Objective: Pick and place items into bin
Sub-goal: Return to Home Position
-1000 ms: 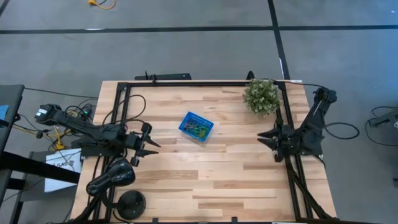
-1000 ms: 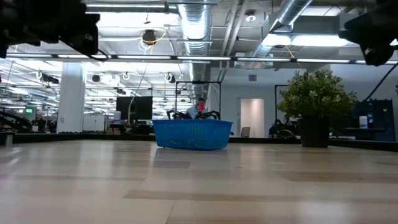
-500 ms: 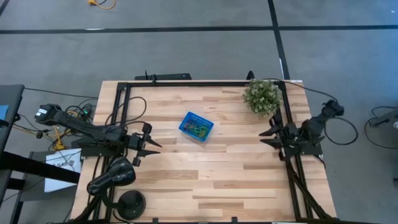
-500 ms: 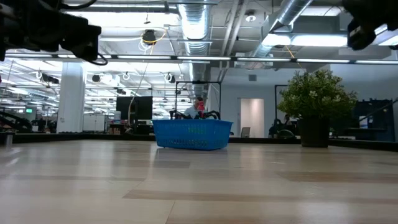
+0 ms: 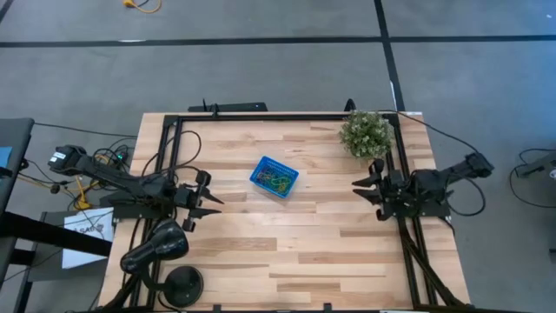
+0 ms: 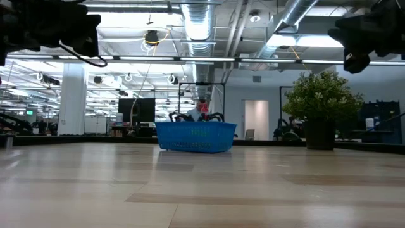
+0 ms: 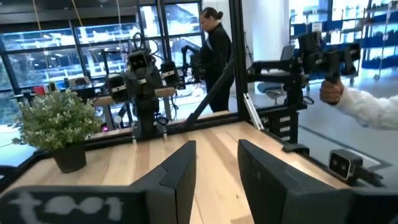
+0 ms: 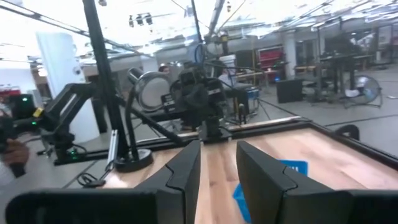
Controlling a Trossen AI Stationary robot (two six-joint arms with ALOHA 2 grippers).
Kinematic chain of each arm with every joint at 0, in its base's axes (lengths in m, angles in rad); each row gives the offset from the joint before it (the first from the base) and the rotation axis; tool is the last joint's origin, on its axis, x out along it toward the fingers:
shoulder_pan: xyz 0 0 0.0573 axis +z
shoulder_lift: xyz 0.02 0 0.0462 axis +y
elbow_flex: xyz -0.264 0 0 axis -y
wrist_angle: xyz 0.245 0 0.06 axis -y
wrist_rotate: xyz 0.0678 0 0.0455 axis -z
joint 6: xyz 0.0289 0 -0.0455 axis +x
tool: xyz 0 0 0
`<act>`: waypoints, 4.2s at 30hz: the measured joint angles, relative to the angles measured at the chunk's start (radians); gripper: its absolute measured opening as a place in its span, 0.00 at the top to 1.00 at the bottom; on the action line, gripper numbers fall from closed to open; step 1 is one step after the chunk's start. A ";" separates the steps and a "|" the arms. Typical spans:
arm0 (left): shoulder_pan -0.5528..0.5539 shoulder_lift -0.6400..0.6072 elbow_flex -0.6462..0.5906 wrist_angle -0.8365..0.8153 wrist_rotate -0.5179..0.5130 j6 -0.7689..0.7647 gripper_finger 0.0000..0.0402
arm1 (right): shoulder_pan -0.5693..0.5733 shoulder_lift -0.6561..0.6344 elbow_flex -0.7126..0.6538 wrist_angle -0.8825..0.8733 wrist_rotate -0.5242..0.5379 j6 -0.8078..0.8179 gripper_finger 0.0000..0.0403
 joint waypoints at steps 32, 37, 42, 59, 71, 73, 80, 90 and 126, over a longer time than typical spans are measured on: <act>0.000 0.000 -0.001 -0.149 -0.212 0.012 0.73 | -0.123 0.000 -0.001 -0.105 -0.065 0.011 0.76; 0.000 0.000 -0.001 -0.160 -0.211 -0.016 0.73 | -0.123 0.000 -0.002 -0.105 -0.064 0.011 0.76; 0.000 0.000 -0.001 -0.263 -0.211 -0.030 0.73 | -0.123 0.000 -0.002 -0.105 -0.064 0.011 0.76; -0.006 -0.350 -0.001 -0.676 -0.077 -0.282 0.73 | -0.123 0.000 -0.002 -0.105 -0.064 0.011 0.76; -0.007 -0.595 -0.001 -0.685 -0.033 -0.268 0.73 | -0.123 0.000 -0.002 -0.105 -0.064 0.011 0.76; -0.007 -0.591 0.003 -0.689 -0.033 -0.272 0.73 | -0.123 0.001 -0.002 -0.105 -0.065 0.011 0.76; -0.006 -0.588 0.006 -0.700 -0.036 -0.274 0.73 | -0.123 0.001 -0.002 -0.105 -0.065 0.012 0.76; -0.006 -0.587 0.009 -0.717 -0.036 -0.274 0.73 | -0.123 0.001 -0.002 -0.105 -0.065 0.011 0.76; -0.006 -0.587 0.010 -0.721 -0.039 -0.275 0.73 | -0.123 0.001 -0.002 -0.105 -0.065 0.011 0.76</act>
